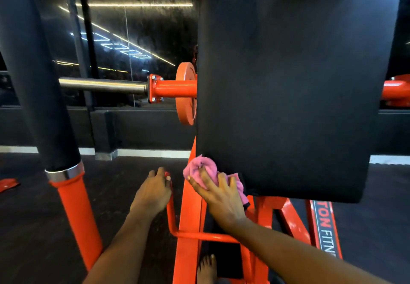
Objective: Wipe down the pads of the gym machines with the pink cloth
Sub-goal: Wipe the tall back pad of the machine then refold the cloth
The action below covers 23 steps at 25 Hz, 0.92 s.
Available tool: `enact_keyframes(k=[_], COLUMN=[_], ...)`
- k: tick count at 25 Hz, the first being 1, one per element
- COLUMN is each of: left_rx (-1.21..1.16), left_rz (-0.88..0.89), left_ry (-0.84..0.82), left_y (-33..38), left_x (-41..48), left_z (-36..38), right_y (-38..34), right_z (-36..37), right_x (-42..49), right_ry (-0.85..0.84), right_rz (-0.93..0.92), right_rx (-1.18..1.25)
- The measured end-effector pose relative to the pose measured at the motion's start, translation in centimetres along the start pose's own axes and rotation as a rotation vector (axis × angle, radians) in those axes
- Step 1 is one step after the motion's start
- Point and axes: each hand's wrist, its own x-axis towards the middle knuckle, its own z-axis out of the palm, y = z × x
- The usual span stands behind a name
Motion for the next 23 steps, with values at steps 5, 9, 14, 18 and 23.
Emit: enact_keyframes(k=[5, 9, 14, 18, 23], left_rx=[0.044, 0.078, 0.093, 0.101, 0.215], left_rz=[0.015, 0.004, -0.018, -0.028, 0.036], left_ry=[-0.049, -0.063, -0.078, -0.075, -0.065], left_y=[0.0, 0.1, 0.3, 0.2, 0.7], left_x=[-0.1, -0.4, -0.4, -0.4, -0.8], left_z=[0.0, -0.1, 0.0, 0.1, 0.3], right_y=[5.0, 13.1, 16.2, 5.0, -1.9], right_z=[-2.0, -6.6, -8.6, -2.6, 0.5], right_x=[3.8, 10.7, 11.9, 5.1, -0.8], right_ry=[0.059, 0.074, 0.263, 0.162, 0.041], right_rz=[0.068, 0.413, 0.897, 0.657, 0.383], right_rx=[-0.039, -0.037, 0.028, 0.023, 0.099])
